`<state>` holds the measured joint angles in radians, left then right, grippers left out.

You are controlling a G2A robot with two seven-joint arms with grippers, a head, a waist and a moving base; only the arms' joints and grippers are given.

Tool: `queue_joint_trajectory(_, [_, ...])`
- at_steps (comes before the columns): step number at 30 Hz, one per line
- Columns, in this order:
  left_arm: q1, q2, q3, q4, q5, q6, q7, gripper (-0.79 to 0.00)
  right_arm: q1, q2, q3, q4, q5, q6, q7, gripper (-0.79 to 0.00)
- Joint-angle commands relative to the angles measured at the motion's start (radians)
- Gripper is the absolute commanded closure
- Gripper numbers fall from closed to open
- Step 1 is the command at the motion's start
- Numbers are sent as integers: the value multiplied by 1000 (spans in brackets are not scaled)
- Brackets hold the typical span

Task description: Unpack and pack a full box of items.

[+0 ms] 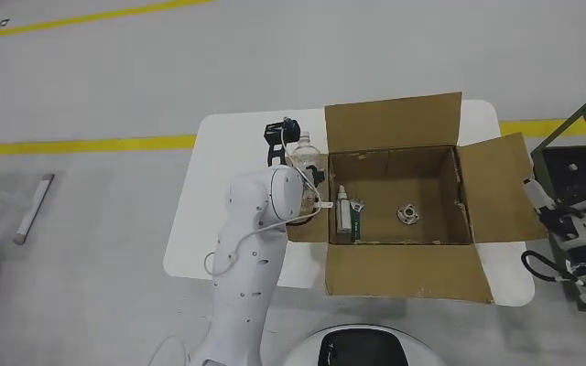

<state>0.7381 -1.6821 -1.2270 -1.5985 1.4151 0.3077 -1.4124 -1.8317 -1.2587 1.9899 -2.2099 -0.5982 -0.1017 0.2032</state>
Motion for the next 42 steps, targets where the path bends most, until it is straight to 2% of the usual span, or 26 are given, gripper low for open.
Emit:
queue_joint_trajectory(1, [2, 0, -1, 1, -2, 1, 4, 0, 4, 0, 0, 4, 0, -2, 2, -785])
queue_joint_trajectory(11, [-27, 5, -44, -54, -52, -21, -3, 0, 30, 1, -12, 22, 0, -7, 6, -785])
queue_joint_trajectory(22, [-48, 39, -140, -156, 143, -159, -124, 0, 38, 0, -26, 37, 2, -9, -1, -785])
queue_joint_trajectory(28, [0, 54, -152, -119, 244, -273, -124, 0, 41, -1, -32, 42, 4, -14, 0, -785])
queue_joint_trajectory(31, [38, 54, -132, -87, 303, -324, -124, 0, 43, -1, -37, 44, 6, -17, 4, -785])
queue_joint_trajectory(39, [153, 38, -115, -44, 345, -339, -124, 0, 35, -2, -40, 46, 14, -22, 4, -785])
queue_joint_trajectory(42, [157, 37, -116, -42, 343, -341, -124, 0, 31, -2, -38, 48, 17, -24, 4, -785])
